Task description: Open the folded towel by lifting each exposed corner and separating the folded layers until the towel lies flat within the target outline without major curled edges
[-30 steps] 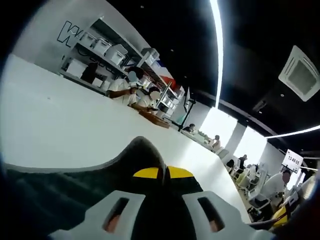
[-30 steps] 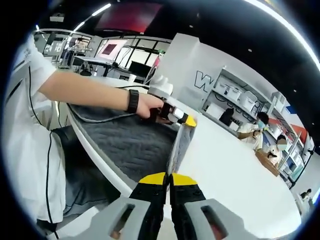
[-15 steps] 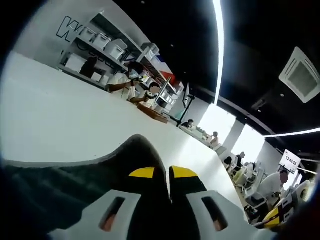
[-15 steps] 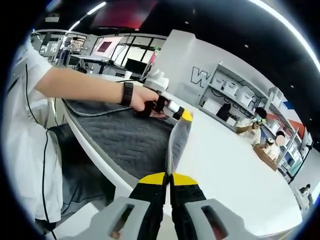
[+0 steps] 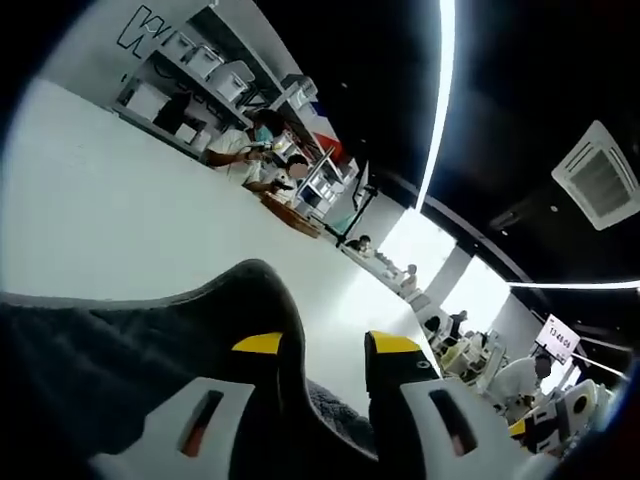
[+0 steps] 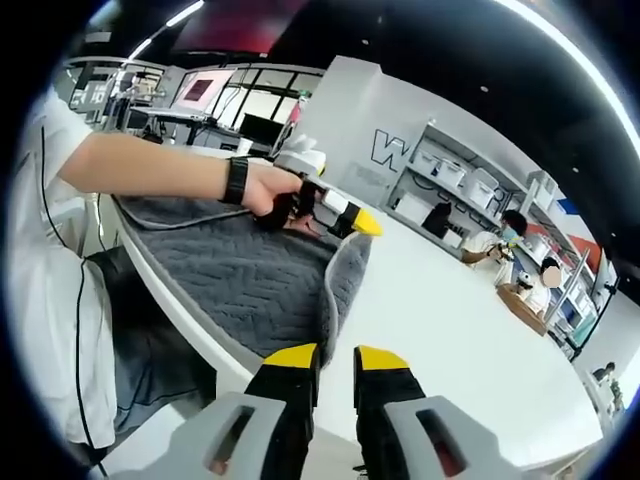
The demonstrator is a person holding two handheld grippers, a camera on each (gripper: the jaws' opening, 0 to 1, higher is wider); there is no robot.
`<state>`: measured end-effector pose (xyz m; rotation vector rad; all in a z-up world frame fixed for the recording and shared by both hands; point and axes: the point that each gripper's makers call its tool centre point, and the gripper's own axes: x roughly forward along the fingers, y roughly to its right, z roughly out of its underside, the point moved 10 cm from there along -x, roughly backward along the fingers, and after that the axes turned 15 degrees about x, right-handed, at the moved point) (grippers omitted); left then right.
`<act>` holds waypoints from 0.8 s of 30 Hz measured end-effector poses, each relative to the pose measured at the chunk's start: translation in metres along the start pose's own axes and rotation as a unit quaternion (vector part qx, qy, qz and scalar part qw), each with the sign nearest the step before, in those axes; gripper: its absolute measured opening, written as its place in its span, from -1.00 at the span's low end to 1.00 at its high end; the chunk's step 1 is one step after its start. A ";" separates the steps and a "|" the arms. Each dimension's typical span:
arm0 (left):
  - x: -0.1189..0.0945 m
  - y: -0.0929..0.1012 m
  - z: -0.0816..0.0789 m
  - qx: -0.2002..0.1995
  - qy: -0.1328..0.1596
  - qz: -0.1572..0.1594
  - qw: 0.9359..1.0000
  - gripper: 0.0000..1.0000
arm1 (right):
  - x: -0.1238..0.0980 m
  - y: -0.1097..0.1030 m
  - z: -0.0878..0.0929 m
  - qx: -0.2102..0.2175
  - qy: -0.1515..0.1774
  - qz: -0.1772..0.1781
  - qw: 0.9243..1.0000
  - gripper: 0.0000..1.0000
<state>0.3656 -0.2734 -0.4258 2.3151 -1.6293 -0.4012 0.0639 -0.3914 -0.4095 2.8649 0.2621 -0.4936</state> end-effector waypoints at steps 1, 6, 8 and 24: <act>0.000 0.001 0.000 0.001 0.001 0.002 1.000 -0.33 | 0.000 0.000 -0.001 0.003 0.002 -0.001 1.000 -0.84; -0.002 0.006 0.001 0.001 0.002 0.008 1.000 -0.20 | 0.000 -0.001 -0.005 0.006 0.013 -0.004 1.000 -0.84; -0.003 0.007 0.001 0.004 -0.002 0.006 1.000 -0.20 | 0.002 -0.002 -0.006 0.013 0.021 -0.007 1.000 -0.84; -0.005 0.018 0.002 -0.007 -0.029 0.040 0.999 0.07 | 0.023 -0.004 -0.006 0.025 0.018 -0.018 0.999 -1.00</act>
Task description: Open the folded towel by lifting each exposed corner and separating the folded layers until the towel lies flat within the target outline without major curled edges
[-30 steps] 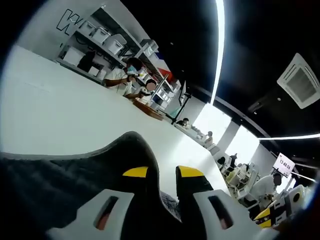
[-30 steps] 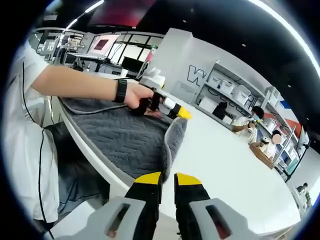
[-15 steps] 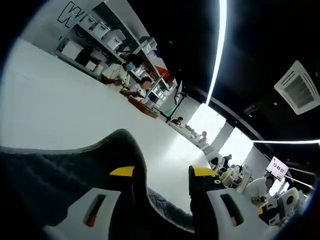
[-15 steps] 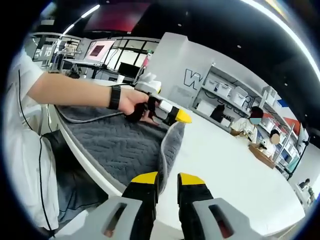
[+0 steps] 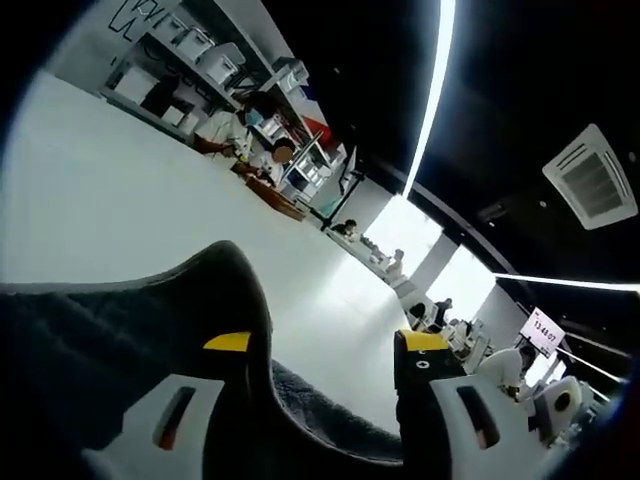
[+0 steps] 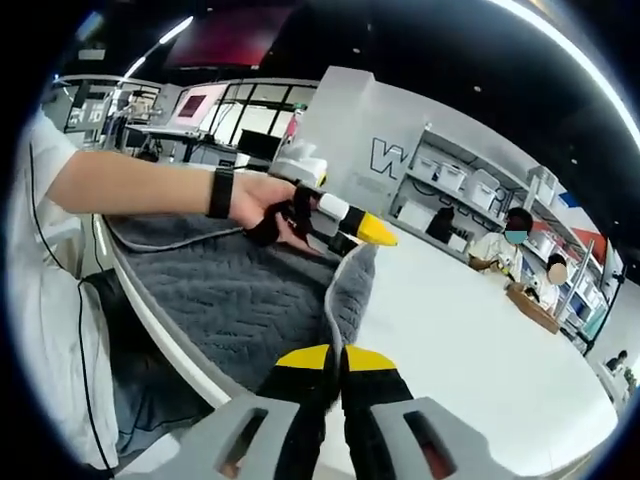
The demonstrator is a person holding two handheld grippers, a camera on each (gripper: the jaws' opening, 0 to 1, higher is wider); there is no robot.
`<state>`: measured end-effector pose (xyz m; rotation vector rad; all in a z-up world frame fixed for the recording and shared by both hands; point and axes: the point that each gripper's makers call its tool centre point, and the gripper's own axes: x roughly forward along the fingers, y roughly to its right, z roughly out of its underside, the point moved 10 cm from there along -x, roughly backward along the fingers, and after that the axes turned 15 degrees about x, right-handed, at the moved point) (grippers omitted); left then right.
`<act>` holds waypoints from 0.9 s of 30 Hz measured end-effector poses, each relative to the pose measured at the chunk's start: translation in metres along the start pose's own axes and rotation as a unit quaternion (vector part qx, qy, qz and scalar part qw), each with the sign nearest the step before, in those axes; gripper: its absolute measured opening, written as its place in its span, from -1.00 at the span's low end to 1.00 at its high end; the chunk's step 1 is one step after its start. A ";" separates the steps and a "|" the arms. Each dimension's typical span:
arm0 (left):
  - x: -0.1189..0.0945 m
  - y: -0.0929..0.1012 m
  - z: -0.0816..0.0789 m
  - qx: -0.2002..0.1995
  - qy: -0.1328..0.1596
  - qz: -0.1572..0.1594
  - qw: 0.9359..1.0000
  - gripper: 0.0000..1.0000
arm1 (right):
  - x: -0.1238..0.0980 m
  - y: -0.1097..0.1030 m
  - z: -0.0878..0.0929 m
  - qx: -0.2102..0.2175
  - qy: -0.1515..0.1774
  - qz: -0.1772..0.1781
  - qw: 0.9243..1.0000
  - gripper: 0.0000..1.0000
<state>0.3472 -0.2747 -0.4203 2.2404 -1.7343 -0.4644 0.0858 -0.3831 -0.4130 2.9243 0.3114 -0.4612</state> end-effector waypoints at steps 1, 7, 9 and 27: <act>0.000 0.000 -0.001 -0.003 -0.001 0.000 1.000 0.07 | -0.001 0.002 0.000 0.002 0.003 0.002 1.000 -1.00; -0.003 0.001 -0.004 -0.011 0.007 0.004 1.000 0.10 | -0.007 0.012 0.004 0.014 0.004 0.021 1.000 -1.00; -0.002 0.002 -0.006 -0.014 0.018 0.006 1.000 0.14 | -0.009 0.014 0.006 0.016 0.003 0.024 1.000 -1.00; 0.012 0.014 -0.013 -0.011 0.061 0.018 0.998 0.27 | -0.007 0.027 0.013 -0.005 -0.048 0.089 0.995 -0.96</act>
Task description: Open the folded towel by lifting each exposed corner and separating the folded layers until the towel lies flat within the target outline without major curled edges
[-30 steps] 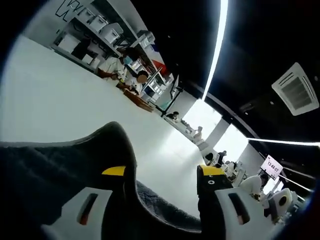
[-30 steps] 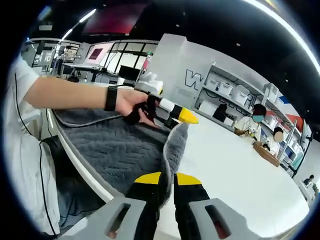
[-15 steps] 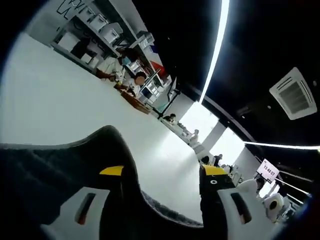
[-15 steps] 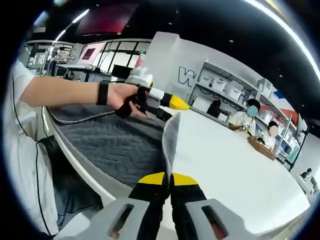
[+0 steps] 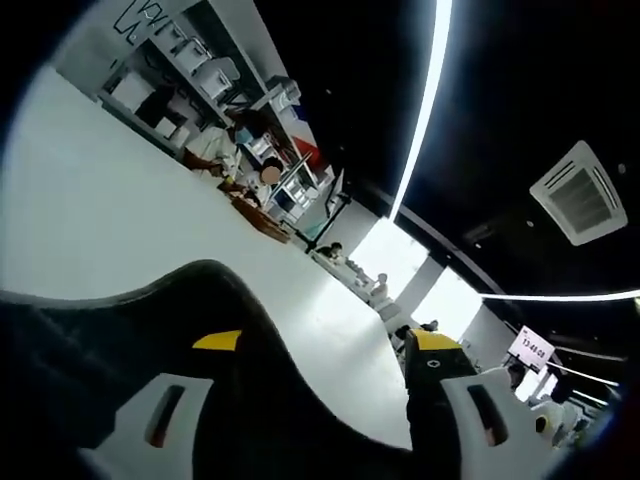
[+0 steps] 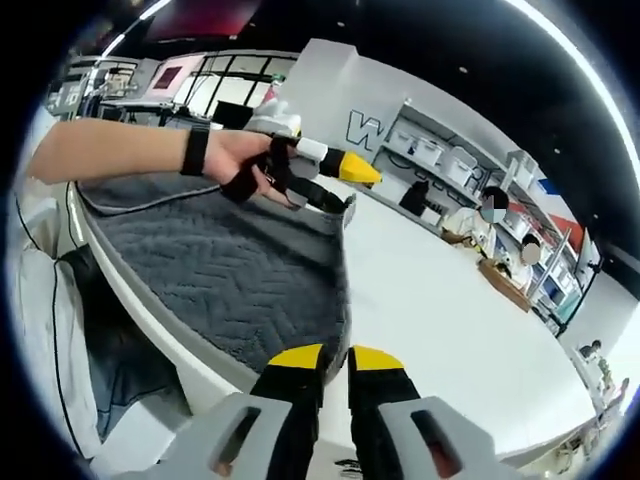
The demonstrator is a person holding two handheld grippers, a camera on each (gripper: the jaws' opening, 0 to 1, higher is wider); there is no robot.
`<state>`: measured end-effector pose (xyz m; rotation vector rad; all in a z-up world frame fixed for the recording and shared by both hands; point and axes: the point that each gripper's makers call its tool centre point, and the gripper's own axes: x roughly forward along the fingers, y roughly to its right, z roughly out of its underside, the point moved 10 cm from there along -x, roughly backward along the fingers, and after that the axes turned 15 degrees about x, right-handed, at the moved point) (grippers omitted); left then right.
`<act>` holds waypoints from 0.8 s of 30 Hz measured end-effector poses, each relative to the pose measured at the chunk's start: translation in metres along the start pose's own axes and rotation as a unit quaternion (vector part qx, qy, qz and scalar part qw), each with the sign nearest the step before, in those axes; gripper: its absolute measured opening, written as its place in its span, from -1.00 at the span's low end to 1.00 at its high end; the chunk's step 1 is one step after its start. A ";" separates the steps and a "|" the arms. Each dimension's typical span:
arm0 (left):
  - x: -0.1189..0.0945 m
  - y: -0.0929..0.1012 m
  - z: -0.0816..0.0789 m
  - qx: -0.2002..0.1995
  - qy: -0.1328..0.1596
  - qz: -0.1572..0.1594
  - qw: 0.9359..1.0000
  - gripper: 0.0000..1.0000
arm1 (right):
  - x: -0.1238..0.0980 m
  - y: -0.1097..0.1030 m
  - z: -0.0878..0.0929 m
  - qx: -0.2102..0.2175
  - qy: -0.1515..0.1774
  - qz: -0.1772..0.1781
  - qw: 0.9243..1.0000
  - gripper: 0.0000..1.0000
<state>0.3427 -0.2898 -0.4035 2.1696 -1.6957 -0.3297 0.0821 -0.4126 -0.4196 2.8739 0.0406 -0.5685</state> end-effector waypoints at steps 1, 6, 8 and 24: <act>0.000 0.001 0.000 0.010 0.004 0.000 1.000 0.27 | 0.000 0.001 0.000 0.000 0.001 0.003 1.000 -0.96; 0.001 0.004 0.001 0.031 0.002 0.002 1.000 0.33 | -0.002 0.001 -0.002 -0.002 0.004 0.003 1.000 -0.97; -0.001 0.003 0.002 0.050 -0.011 -0.001 0.999 0.33 | -0.001 0.001 -0.002 -0.002 0.006 0.003 1.000 -0.96; -0.012 0.008 0.003 0.073 -0.037 0.018 0.996 0.28 | -0.008 -0.003 -0.011 0.010 0.049 -0.013 0.999 -0.90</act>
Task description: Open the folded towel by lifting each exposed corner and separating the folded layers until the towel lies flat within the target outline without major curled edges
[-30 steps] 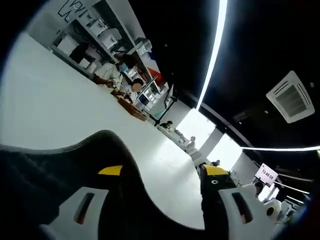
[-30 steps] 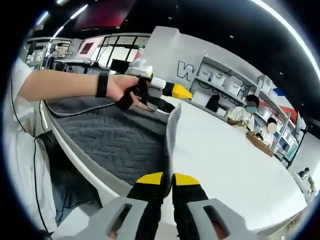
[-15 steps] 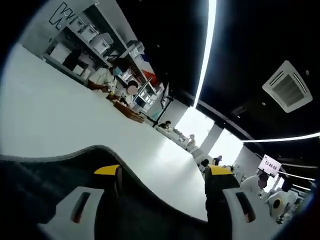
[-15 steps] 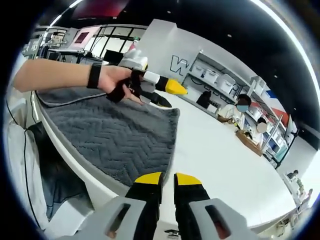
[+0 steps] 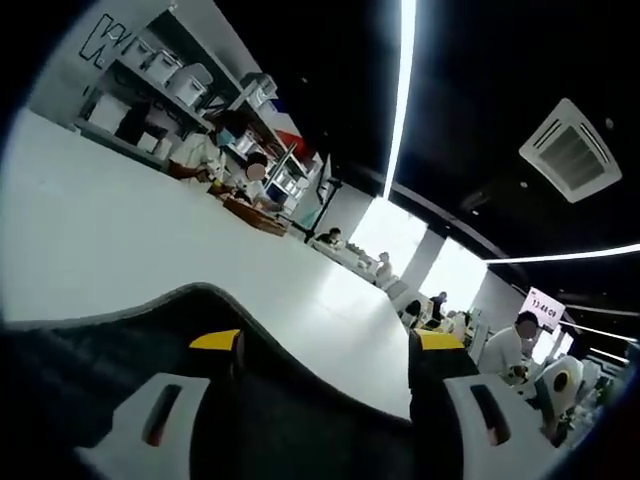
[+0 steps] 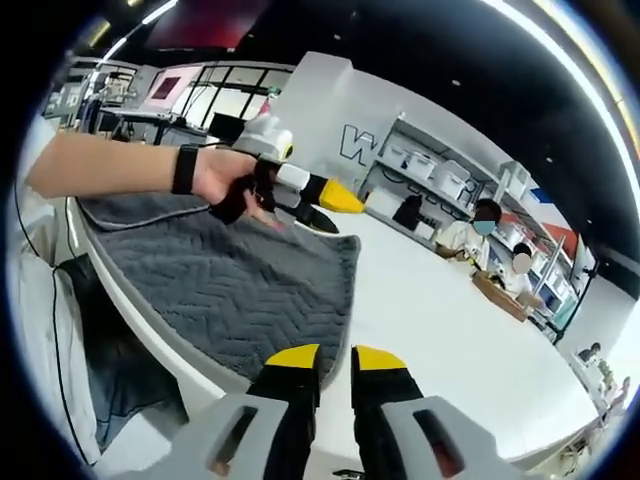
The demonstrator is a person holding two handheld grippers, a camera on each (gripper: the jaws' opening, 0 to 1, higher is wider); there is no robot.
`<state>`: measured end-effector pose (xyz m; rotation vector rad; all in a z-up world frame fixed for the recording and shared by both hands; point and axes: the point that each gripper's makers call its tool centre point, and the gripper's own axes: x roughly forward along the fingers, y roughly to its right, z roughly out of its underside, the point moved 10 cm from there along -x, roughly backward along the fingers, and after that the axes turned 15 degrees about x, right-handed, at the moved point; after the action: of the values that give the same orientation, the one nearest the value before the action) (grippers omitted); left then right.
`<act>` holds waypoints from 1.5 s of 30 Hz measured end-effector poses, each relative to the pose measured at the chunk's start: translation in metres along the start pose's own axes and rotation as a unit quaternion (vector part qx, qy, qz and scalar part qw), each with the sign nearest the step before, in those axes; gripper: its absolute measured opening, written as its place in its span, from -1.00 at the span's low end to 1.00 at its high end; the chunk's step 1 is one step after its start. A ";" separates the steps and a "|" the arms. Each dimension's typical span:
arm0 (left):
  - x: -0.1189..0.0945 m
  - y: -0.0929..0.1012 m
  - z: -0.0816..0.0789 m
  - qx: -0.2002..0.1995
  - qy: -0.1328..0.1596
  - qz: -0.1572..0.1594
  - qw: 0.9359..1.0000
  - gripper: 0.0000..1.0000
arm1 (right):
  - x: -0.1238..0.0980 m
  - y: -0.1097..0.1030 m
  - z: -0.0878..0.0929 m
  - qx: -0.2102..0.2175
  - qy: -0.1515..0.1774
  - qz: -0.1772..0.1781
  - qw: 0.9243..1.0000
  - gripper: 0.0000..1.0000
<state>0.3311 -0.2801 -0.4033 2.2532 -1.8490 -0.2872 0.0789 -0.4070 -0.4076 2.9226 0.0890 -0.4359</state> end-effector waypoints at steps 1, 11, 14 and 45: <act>-0.001 0.001 0.000 0.002 0.000 -0.001 1.000 0.26 | 0.000 0.000 0.000 0.000 0.001 -0.001 1.000 -0.90; -0.009 0.003 -0.002 0.015 -0.019 0.014 1.000 0.11 | 0.001 -0.006 -0.004 0.010 0.015 -0.025 1.000 -0.77; -0.012 0.005 -0.005 0.020 -0.014 0.014 1.000 0.13 | -0.001 -0.008 -0.005 0.021 0.024 -0.041 0.999 -0.70; -0.045 0.037 -0.006 0.098 -0.039 0.022 0.994 0.25 | 0.001 -0.023 -0.016 0.047 0.052 -0.091 0.993 -0.50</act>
<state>0.2892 -0.2429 -0.3867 2.3555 -2.0453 -0.1968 0.0826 -0.3814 -0.3968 3.0409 0.3625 -0.3226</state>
